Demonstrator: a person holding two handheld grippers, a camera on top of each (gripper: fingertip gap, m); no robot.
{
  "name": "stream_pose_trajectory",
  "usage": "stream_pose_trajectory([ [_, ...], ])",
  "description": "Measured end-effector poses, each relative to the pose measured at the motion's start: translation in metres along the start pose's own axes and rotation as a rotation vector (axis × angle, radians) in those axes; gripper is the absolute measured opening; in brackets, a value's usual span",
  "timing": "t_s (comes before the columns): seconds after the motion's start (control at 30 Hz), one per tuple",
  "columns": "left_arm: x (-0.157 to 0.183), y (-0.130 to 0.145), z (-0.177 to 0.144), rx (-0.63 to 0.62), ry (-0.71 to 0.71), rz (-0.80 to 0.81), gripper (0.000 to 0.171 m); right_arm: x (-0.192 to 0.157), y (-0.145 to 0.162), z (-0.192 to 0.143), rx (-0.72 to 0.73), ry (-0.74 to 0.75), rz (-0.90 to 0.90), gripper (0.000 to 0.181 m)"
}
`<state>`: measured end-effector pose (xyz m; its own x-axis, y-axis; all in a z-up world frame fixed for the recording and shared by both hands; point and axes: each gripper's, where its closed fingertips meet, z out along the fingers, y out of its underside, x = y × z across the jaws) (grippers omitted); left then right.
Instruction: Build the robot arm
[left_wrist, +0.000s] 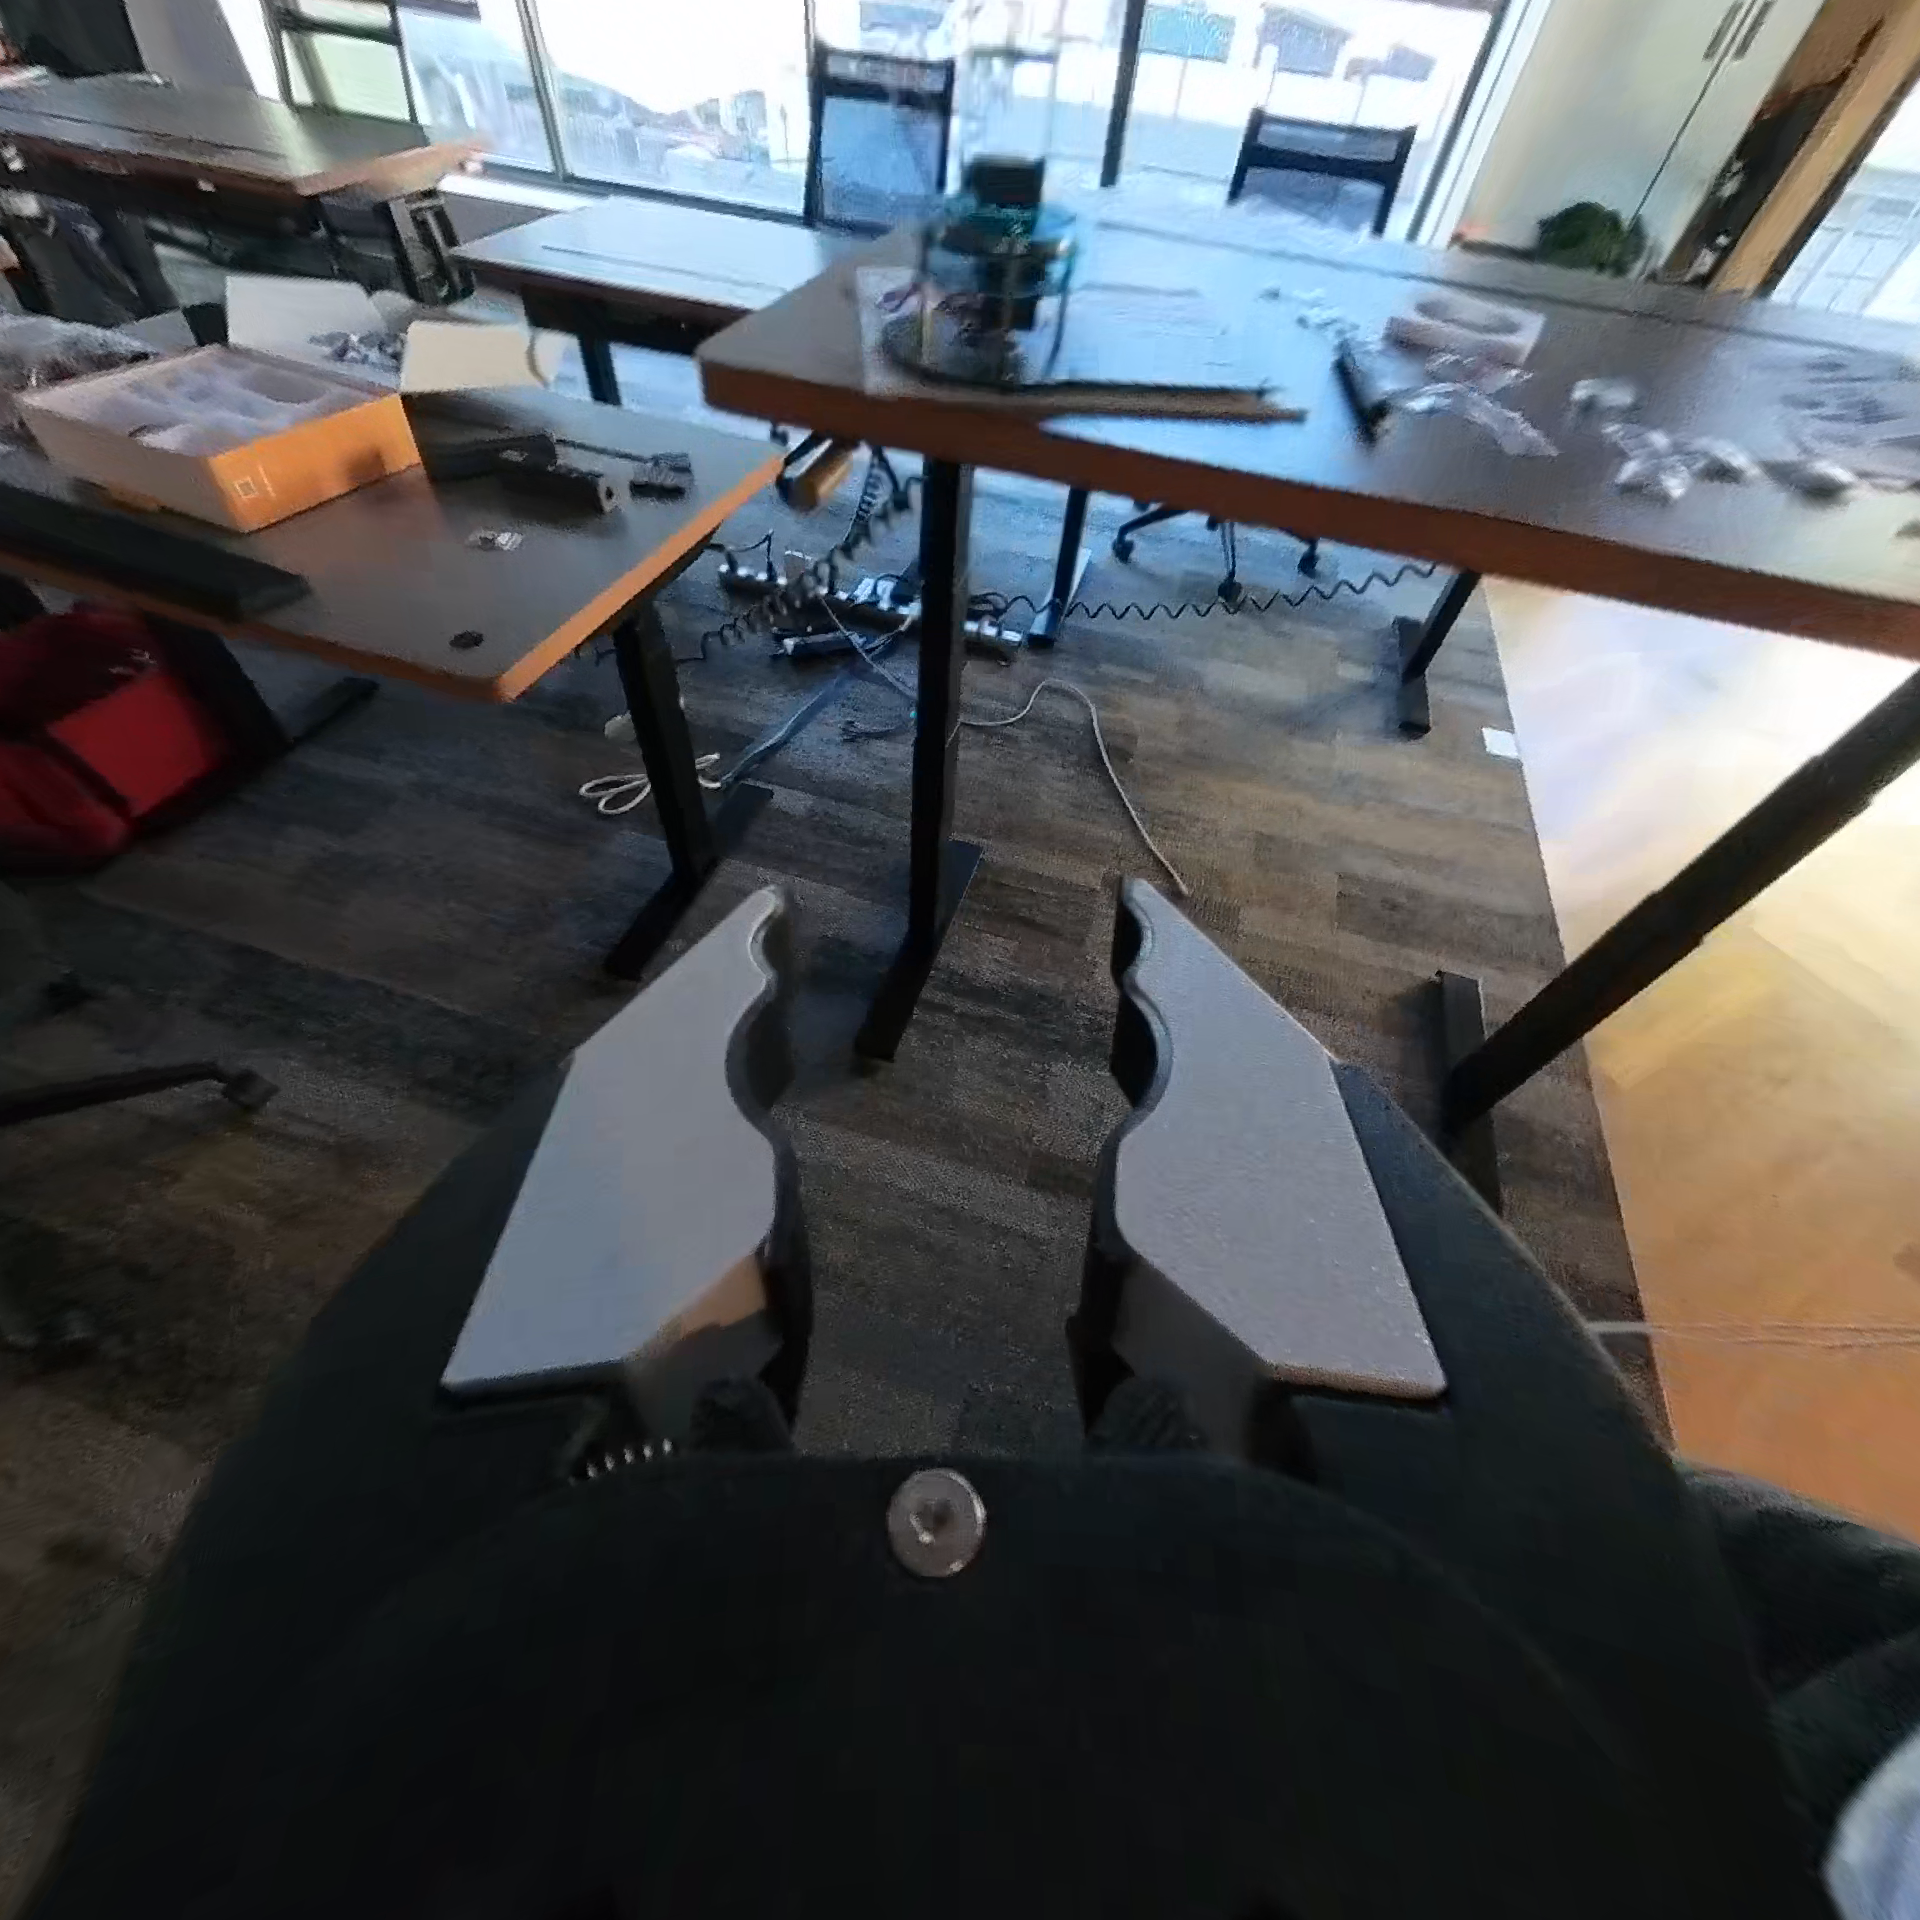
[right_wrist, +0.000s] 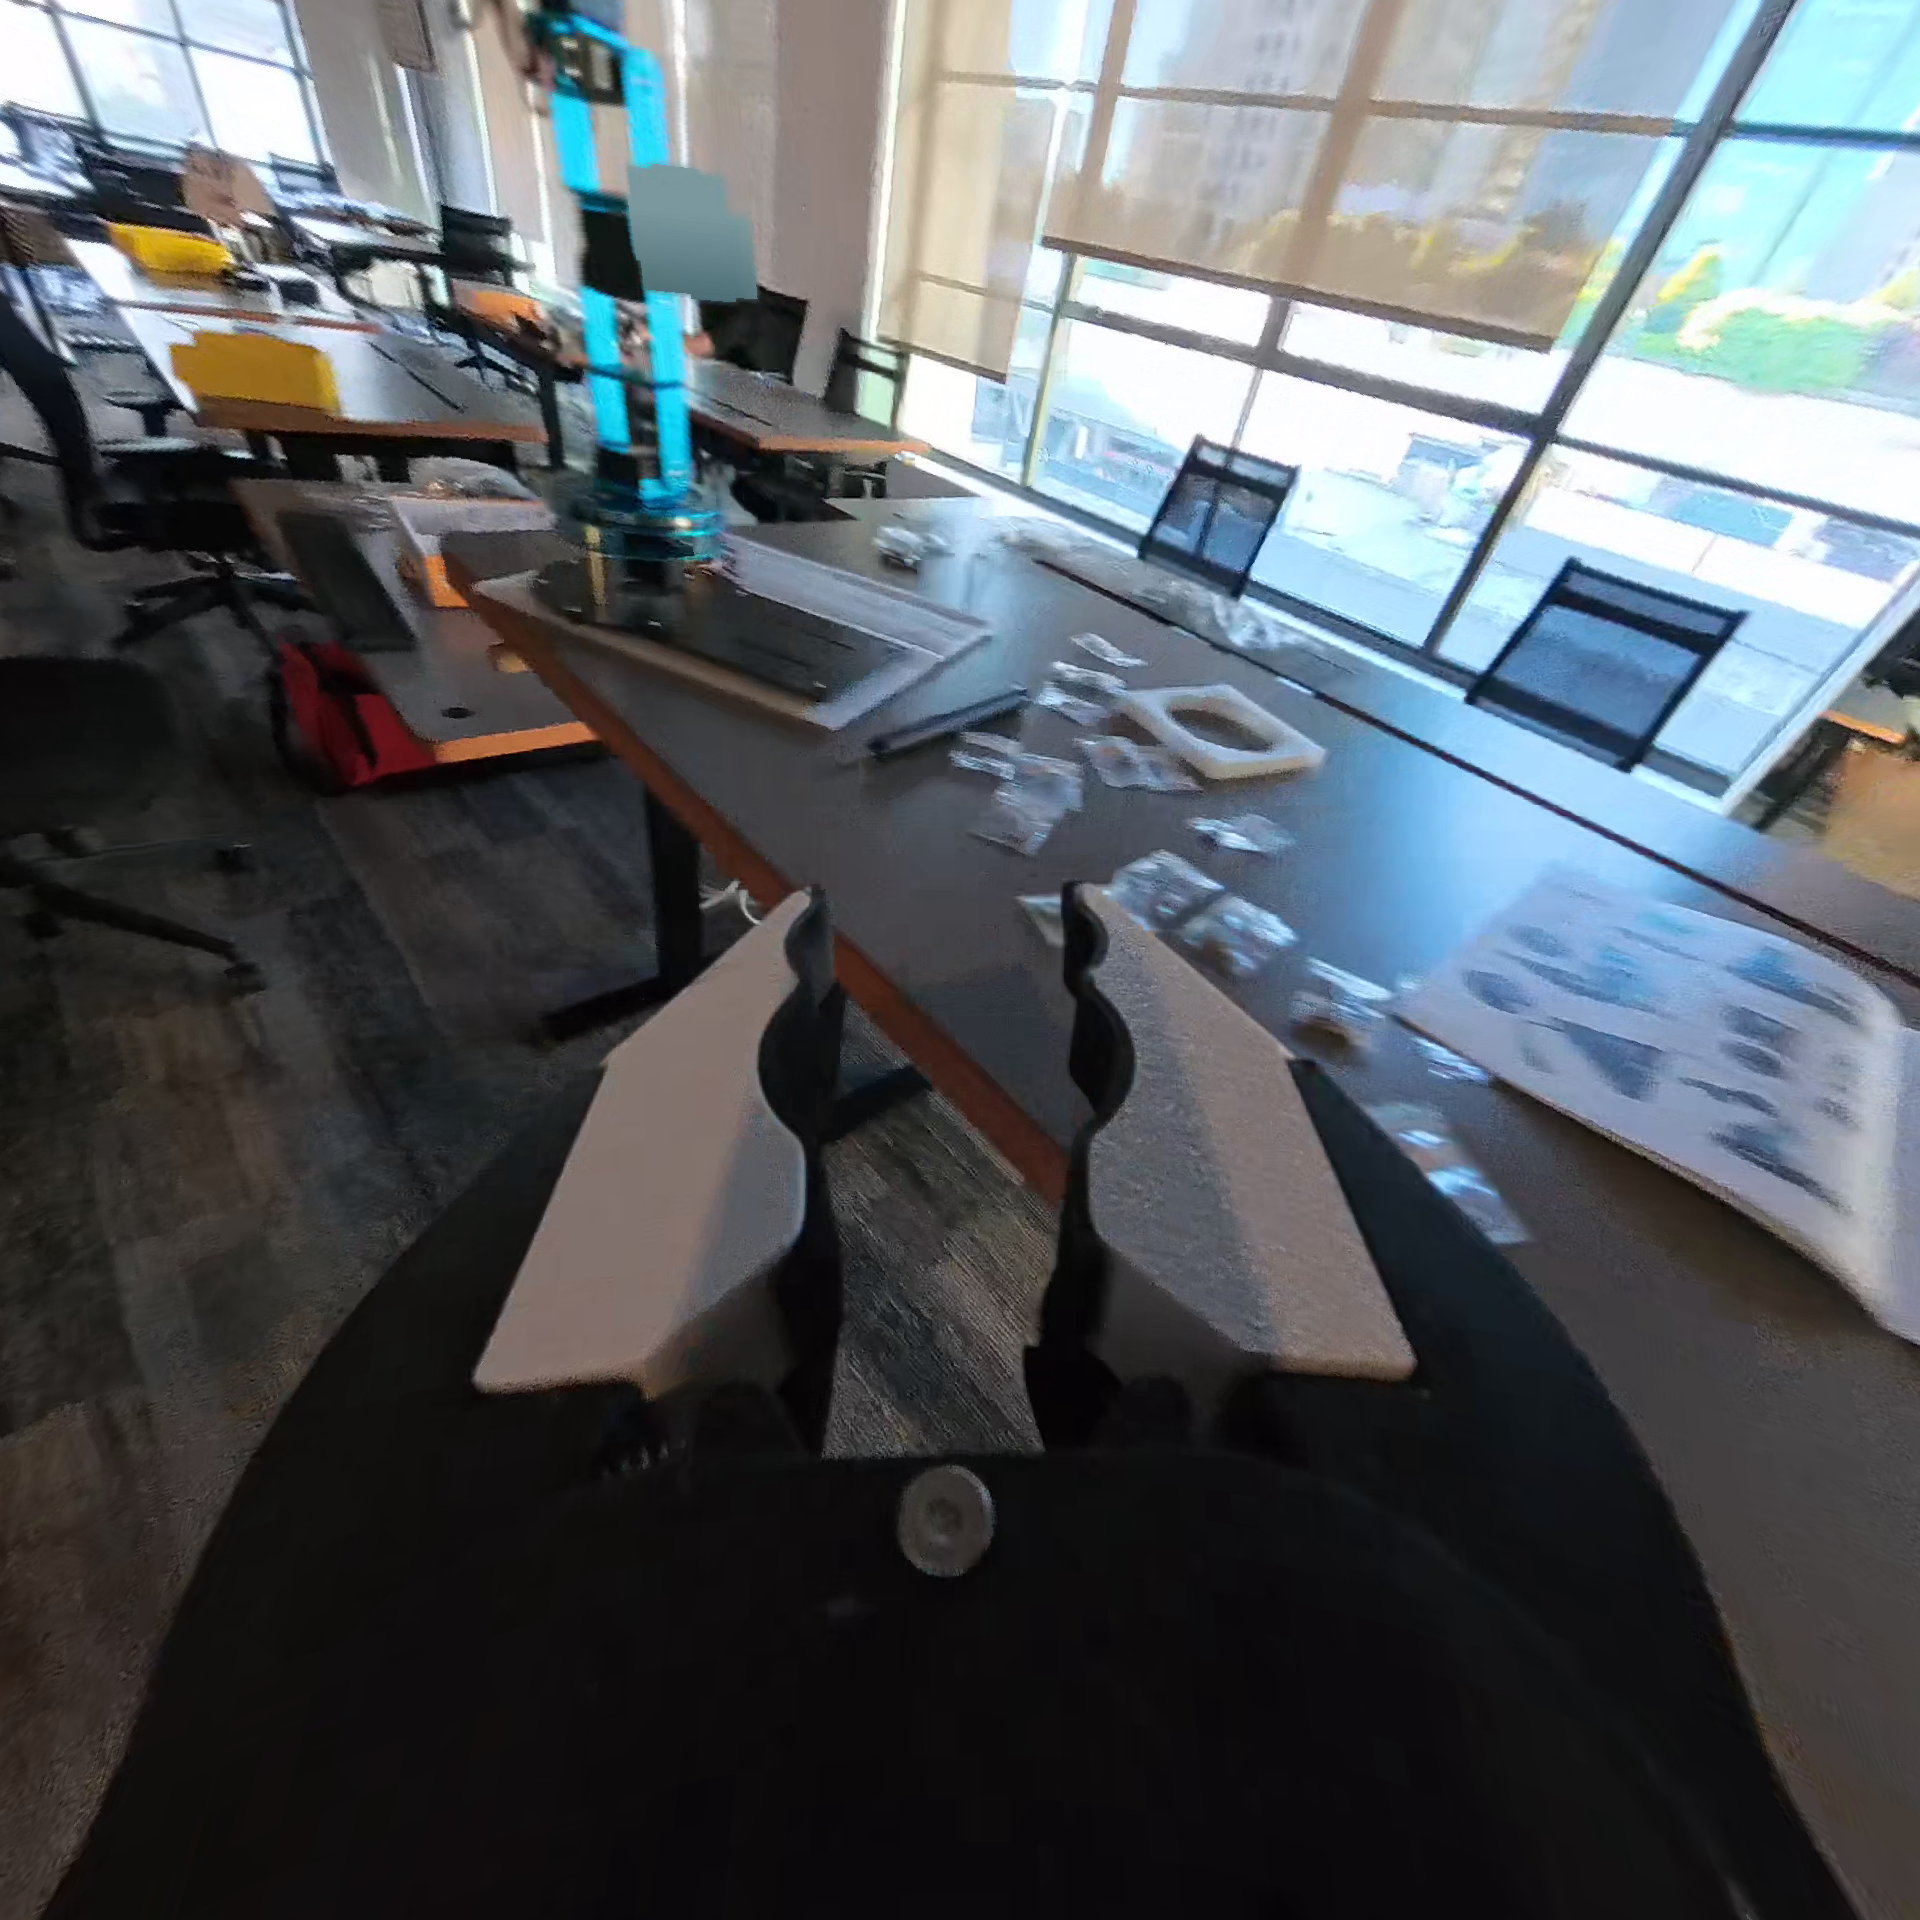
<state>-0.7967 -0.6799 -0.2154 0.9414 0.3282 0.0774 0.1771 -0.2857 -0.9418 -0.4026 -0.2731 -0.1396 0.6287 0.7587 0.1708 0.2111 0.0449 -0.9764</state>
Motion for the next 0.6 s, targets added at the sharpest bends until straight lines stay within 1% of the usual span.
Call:
stream_pose_trajectory([
  [0.07, 0.036, -0.02, 0.001, 0.022, 0.016, 0.008, 0.059, 0.04, 0.003, -0.022, -0.047, 0.003, 0.013, 0.044],
  [0.17, 0.094, -0.051, 0.018, 0.069, 0.03, -0.019, 0.058, 0.099, 0.024, -0.053, -0.117, -0.025, 0.047, 0.045],
  [0.2, 0.113, -0.066, 0.026, 0.101, 0.034, -0.032, 0.057, 0.119, 0.031, -0.063, -0.118, -0.033, 0.068, 0.045],
  [0.3, 0.174, -0.117, 0.053, 0.212, 0.075, -0.075, 0.057, 0.177, 0.044, -0.083, -0.057, -0.085, 0.142, 0.043],
  [0.4, 0.233, -0.163, 0.081, 0.313, 0.123, -0.107, 0.056, 0.23, 0.055, -0.094, -0.035, -0.108, 0.137, 0.043],
  [0.47, 0.271, -0.186, 0.098, 0.342, 0.168, -0.126, 0.057, 0.262, 0.057, -0.096, -0.034, -0.094, 0.112, 0.043],
  [0.53, 0.304, -0.201, 0.113, 0.345, 0.2, -0.13, 0.056, 0.282, 0.057, -0.093, -0.029, -0.105, 0.112, 0.042],
  [0.6, 0.327, -0.209, 0.127, 0.324, 0.214, -0.124, 0.057, 0.293, 0.059, -0.087, -0.029, -0.133, 0.124, 0.042],
])
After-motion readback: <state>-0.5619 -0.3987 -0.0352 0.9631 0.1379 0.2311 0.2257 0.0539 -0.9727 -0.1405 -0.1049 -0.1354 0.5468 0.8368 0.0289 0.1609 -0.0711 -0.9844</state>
